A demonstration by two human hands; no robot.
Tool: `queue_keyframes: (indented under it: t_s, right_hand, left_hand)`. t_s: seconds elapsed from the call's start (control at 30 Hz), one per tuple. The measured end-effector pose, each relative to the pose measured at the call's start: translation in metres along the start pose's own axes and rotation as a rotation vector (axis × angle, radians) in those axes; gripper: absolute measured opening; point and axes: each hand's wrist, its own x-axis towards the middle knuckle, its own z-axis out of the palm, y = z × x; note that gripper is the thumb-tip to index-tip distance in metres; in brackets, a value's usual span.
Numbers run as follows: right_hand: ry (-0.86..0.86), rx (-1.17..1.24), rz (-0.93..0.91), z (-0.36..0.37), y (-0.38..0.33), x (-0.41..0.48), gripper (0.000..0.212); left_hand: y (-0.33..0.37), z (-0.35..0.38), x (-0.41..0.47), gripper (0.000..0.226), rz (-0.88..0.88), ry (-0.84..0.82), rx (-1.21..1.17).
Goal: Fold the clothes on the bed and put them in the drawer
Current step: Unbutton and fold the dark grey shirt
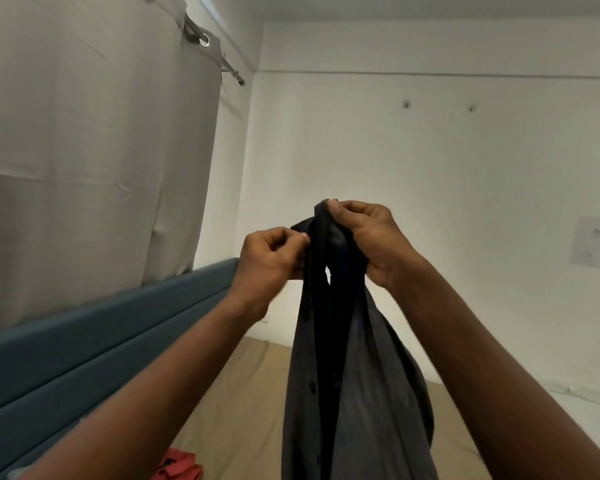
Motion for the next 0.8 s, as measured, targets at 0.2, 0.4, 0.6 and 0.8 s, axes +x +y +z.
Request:
queue_keyframes:
  t_s: [0.2,0.4,0.6,0.8]
  right_hand:
    - [-0.425,-0.387,0.156,-0.061,0.041,0.001,0.024]
    - [-0.444,-0.493,0.417,-0.062,0.150,-0.046,0.020]
    - [-0.383,-0.543,0.462,-0.070,0.232,-0.110,0.025]
    - [-0.553,-0.417,0.638,-0.070,0.298,-0.176,0.016]
  left_hand:
    - [-0.026,-0.051,0.040,0.018,-0.294,0.293,-0.170]
    - [-0.106,-0.073,-0.002,0.043,-0.457,-0.247,0.426]
    - [-0.188,-0.088,-0.096,0.028,-0.398,-0.756,0.679]
    - [-0.229,-0.111,-0.132,0.019,-0.530,-0.394,0.478]
